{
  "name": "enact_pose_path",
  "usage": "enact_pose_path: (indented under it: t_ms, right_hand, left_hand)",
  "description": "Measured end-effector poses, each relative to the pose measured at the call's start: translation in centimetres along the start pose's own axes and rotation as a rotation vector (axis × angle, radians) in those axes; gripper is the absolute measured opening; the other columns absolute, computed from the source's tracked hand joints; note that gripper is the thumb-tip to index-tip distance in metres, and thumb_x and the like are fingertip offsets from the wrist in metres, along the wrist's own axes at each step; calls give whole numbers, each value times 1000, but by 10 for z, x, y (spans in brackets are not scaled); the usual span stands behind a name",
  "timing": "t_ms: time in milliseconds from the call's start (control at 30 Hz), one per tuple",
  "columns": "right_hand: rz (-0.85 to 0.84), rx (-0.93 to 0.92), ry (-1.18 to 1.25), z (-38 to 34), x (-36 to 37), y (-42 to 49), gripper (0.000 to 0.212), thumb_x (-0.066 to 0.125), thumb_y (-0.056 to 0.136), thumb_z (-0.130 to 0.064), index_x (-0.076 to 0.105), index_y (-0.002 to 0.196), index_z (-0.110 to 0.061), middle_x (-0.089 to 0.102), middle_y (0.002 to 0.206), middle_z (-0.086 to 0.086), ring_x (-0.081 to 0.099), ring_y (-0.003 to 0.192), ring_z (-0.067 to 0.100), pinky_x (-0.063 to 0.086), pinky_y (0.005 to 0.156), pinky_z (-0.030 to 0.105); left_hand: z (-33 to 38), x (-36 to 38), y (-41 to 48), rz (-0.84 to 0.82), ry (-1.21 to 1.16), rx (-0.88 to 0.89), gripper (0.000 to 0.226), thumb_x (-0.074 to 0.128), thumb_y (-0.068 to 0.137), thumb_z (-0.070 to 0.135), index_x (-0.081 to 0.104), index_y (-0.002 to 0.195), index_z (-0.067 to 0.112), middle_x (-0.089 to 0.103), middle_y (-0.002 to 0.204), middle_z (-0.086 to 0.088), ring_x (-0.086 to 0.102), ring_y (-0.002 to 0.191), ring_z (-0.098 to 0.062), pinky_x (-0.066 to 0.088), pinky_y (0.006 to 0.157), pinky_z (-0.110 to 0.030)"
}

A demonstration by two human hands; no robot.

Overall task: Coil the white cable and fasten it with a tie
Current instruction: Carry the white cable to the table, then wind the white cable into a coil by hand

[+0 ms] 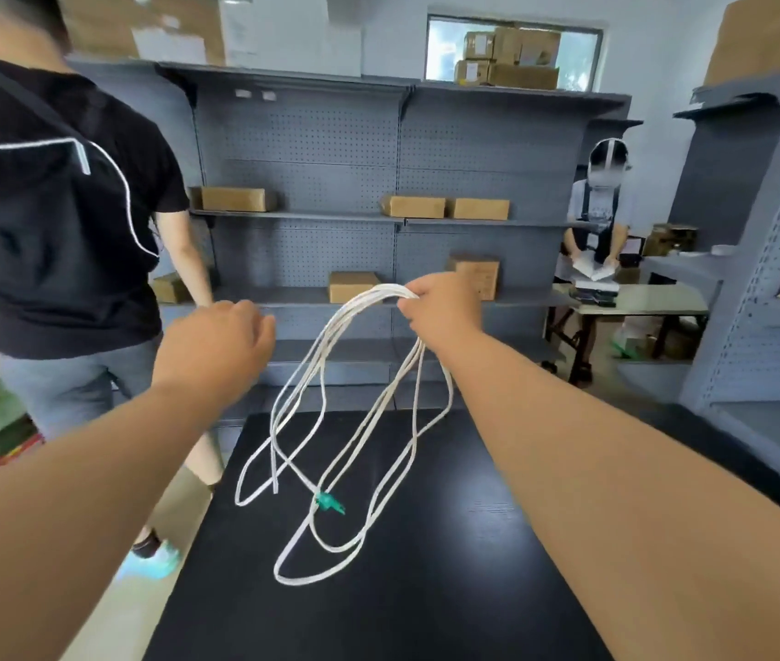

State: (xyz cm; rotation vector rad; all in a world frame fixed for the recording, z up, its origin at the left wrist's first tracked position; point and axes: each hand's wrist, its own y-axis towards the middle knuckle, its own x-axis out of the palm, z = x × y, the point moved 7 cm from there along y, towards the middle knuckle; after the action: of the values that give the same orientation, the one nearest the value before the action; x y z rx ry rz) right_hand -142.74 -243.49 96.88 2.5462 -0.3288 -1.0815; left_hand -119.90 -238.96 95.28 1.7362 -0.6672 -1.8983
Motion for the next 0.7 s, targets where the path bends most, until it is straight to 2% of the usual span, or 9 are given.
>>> enact_pose_path:
  t_ms: [133,233,333,433,500,600,633,700]
  right_hand:
    - [-124,111,62,73,51,24,16,58,85,-13,73,86,-9,71,83,16,67,81,32,55,75,39]
    - [-189,200,47,136,80,33,15,57,85,-15,71,78,-15,66,76,11,62,76,29,48,66,32]
    - [-196,340,64,207,100,38,23,60,83,-16,62,60,-18,58,65,8,65,76,34,51,68,37]
    - [-198,446,64,269,107,44,18,62,80,-15,67,65,-8,58,63,9,66,73,33,54,71,42]
    - [-214,495,45,302,107,46,19,61,81,-15,65,63,-8,62,65,10,65,71,31,54,70,39]
    - [-249,559,-40,348,107,45,33,59,83,-17,51,51,-14,64,72,12,61,71,29,47,65,29]
    - [-264,579,-61,361,107,44,31,58,84,-18,52,53,-14,65,75,12,62,74,29,48,66,28]
    - [-312,607,-119,383,106,41,18,57,85,-19,64,69,-13,68,85,12,63,83,29,48,71,28]
  left_hand:
    - [10,48,1,-57,23,-39,36,35,96,34,57,85,8,60,85,-13,56,81,-34,39,68,-37]
    - [27,85,3,-125,38,-73,35,35,96,34,56,87,8,62,92,-13,57,87,-35,40,73,-38]
    - [47,118,2,-174,73,-99,34,34,97,35,55,88,10,62,95,-9,57,93,-33,40,75,-37]
    - [62,153,0,-223,89,-121,33,36,95,36,58,88,12,64,94,-9,58,93,-32,41,75,-36]
    - [72,173,-2,-258,108,-133,33,35,95,37,57,87,14,65,95,-8,60,93,-31,41,74,-35]
    - [89,197,-6,-315,116,-154,35,33,96,38,58,91,14,65,100,-7,59,96,-30,42,79,-35]
    - [94,204,-8,-334,112,-165,36,32,96,39,59,94,15,64,101,-6,58,97,-29,42,81,-36]
    - [101,218,-12,-358,103,-179,36,33,96,39,60,97,15,64,100,-7,58,97,-29,42,84,-37]
